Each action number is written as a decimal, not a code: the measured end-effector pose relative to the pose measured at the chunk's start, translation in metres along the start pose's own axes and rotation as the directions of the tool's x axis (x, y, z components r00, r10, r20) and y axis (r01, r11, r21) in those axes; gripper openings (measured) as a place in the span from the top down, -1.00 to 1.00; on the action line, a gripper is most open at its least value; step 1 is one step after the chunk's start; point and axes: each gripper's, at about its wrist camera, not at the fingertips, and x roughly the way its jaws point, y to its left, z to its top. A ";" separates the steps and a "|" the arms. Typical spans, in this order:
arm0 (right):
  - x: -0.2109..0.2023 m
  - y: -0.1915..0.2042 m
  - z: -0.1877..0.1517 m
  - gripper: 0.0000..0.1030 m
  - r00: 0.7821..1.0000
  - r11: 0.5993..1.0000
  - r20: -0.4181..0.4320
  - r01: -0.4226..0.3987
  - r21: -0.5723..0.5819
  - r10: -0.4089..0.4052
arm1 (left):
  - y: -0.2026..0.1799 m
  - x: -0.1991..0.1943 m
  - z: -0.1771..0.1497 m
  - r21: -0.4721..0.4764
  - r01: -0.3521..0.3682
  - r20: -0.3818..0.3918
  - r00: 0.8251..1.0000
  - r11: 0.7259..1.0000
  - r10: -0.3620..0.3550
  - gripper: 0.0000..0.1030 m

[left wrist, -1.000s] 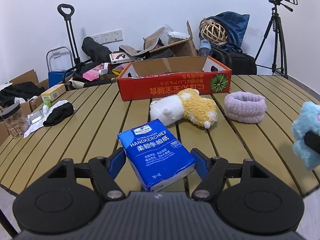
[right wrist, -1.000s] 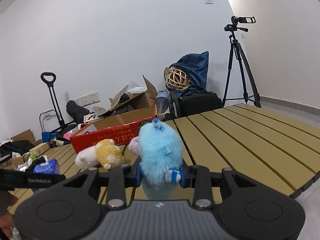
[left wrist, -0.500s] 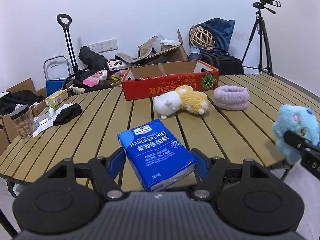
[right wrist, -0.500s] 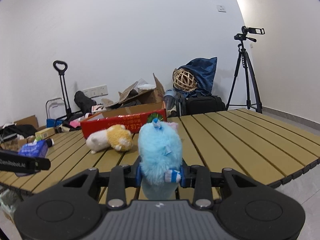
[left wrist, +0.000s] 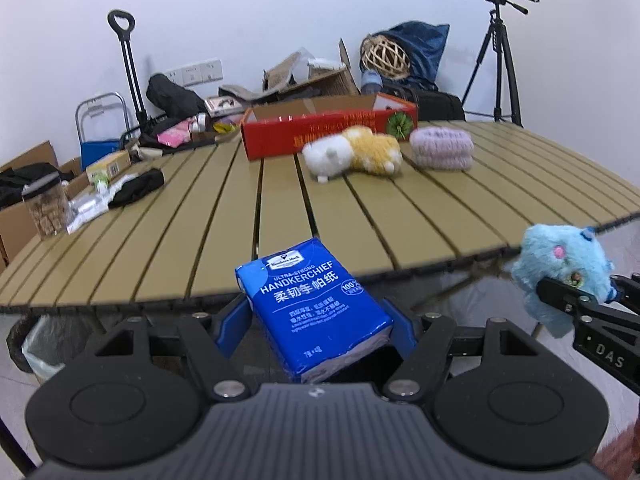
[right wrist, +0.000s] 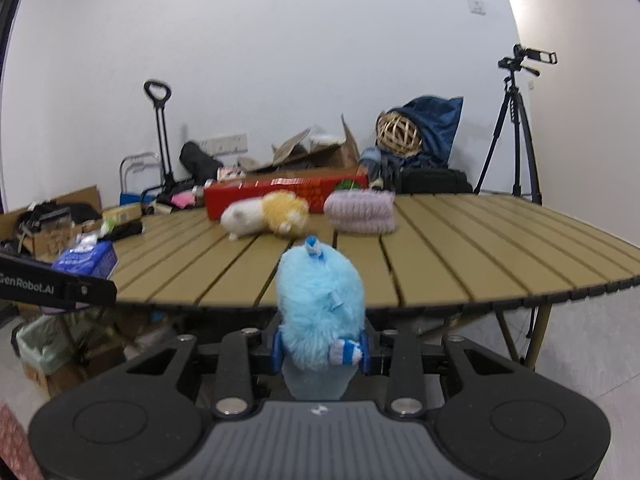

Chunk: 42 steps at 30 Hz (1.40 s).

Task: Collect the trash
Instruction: 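Carry the tissue pack and blue plush toy down over the black bin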

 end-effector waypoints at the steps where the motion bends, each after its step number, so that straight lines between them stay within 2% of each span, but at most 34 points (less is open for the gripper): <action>1: 0.000 0.003 -0.004 0.36 1.000 1.000 -0.019 -0.004 -0.006 0.004 | 0.001 -0.001 -0.006 0.000 0.006 -0.009 1.000 1.000 -0.006 -0.41; 9: -0.003 0.029 -0.040 0.36 0.985 0.998 -0.171 -0.041 -0.039 0.034 | 0.005 0.000 -0.051 0.006 0.041 -0.095 0.995 0.999 -0.040 -0.40; 15: -0.001 0.043 -0.064 0.36 0.954 0.997 -0.296 -0.063 -0.037 0.049 | 0.008 0.007 -0.079 0.015 0.042 -0.165 0.986 0.999 -0.039 -0.40; 24: 0.007 0.058 -0.099 0.36 0.867 0.997 -0.496 -0.072 -0.020 0.052 | 0.013 0.025 -0.110 -0.007 0.040 -0.278 0.960 0.999 -0.040 -0.40; 30: 0.017 0.057 -0.113 0.36 0.811 0.998 -0.585 -0.051 -0.025 0.027 | 0.015 0.035 -0.122 -0.007 0.030 -0.320 0.947 1.000 -0.031 -0.40; 38: 0.034 0.054 -0.134 0.36 0.733 0.999 -0.681 -0.027 -0.031 -0.002 | 0.018 0.058 -0.140 -0.006 0.029 -0.412 0.911 1.000 -0.029 -0.39; 42: 0.041 0.055 -0.141 0.36 0.705 0.999 -0.710 -0.028 -0.037 -0.006 | 0.019 0.068 -0.146 -0.004 0.022 -0.434 0.901 1.000 -0.022 -0.39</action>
